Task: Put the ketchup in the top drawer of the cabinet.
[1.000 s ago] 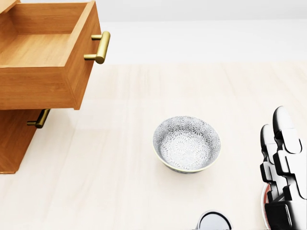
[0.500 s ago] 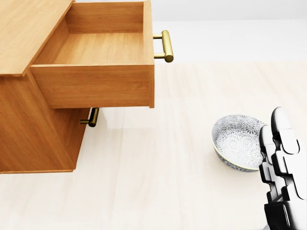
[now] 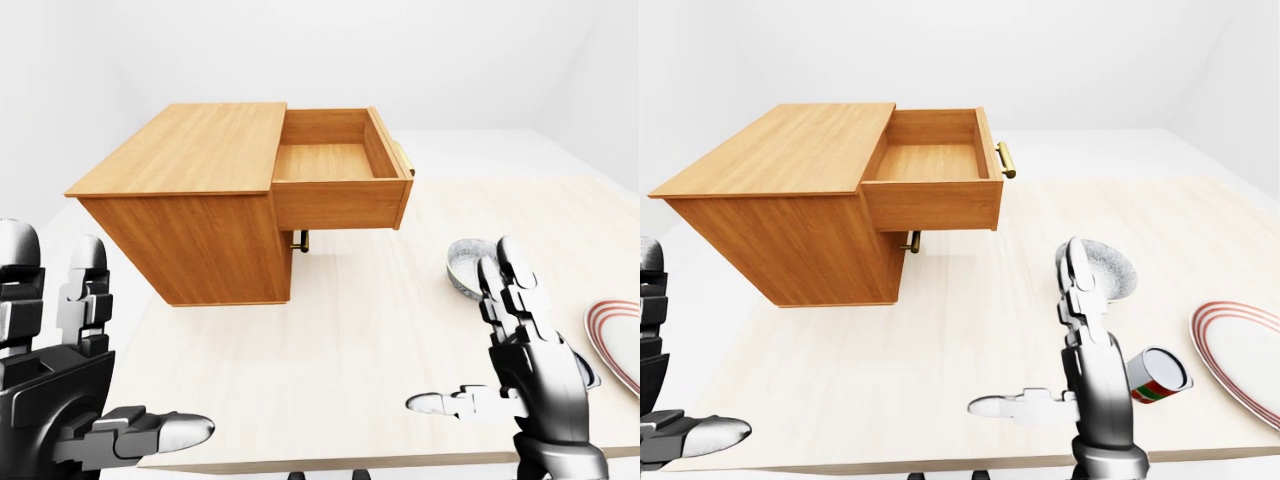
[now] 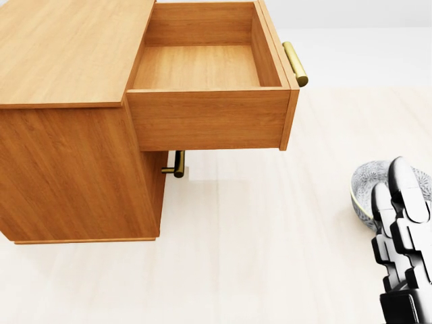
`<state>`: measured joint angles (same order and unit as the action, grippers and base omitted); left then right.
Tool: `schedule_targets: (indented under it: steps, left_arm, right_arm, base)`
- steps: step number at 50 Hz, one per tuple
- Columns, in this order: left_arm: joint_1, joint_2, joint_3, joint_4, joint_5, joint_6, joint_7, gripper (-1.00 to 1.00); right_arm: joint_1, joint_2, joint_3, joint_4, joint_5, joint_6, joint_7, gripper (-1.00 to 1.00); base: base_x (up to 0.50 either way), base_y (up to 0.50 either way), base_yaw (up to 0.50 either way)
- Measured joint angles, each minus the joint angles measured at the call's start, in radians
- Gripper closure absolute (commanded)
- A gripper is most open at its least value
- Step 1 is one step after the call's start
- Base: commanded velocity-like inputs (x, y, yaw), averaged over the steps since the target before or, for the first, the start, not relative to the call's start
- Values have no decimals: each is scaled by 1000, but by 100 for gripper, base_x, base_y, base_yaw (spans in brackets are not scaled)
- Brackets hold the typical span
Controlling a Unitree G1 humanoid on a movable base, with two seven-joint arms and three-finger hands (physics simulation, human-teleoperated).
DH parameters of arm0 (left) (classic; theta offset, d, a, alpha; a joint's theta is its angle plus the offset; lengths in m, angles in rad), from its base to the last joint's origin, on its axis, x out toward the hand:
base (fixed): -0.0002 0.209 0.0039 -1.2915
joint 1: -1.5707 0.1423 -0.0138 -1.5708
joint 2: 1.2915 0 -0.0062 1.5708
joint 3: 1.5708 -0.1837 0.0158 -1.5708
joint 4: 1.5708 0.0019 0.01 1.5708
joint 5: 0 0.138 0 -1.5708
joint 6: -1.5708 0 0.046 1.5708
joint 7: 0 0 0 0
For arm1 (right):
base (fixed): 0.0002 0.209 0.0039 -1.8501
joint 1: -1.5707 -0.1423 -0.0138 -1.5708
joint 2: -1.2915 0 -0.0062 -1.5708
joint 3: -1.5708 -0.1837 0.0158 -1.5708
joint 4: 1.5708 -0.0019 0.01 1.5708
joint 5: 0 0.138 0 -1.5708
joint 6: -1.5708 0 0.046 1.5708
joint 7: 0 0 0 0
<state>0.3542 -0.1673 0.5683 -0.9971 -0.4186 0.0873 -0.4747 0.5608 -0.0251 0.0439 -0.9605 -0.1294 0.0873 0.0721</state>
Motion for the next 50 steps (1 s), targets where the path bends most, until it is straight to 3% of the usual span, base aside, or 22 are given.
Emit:
schedule_targets:
  steps: [5,12,16,20,24,27,33,39,45,50]
  left_arm:
    - [0,1,-10,5,11,0,3,-100]
    - [-1,3,-19,11,19,0,8,-100]
    - [-1,4,-21,14,20,0,10,-100]
    - [1,3,-21,19,20,0,8,-100]
    - [2,2,-23,28,23,0,5,-100]
    - [4,0,-27,35,28,0,3,-100]
    - [8,-2,-37,41,37,0,3,-100]
    - [13,-4,-46,44,45,0,3,-100]
    - [12,-2,-44,35,42,0,8,-100]
    - [13,-3,-46,38,45,0,7,-100]
  right_arm:
    - [60,-104,-95,-34,138,-1,-36,-100]
    - [174,-398,-234,-60,401,-56,-218,-100]
    - [249,-530,-359,-69,555,-80,-278,-100]
    - [301,-611,-510,-74,704,-62,-289,-100]
    - [323,-646,-679,-78,844,0,-260,-100]
    - [320,-652,-793,-79,924,0,-219,-100]
    - [267,-675,-1000,-82,1066,0,-152,-100]
    - [153,-761,-1198,-84,1207,0,-134,-100]
    - [-38,-867,-1395,-85,1424,0,-179,-100]
    - [-196,-928,-1512,-85,1597,0,-237,-100]
  base:
    - [0,0,0]
    - [0,0,0]
    - [0,0,0]
    - [0,0,0]
    - [0,0,0]
    - [0,0,0]
    - [0,0,0]
    - [0,0,0]
    - [0,0,0]
    - [0,0,0]
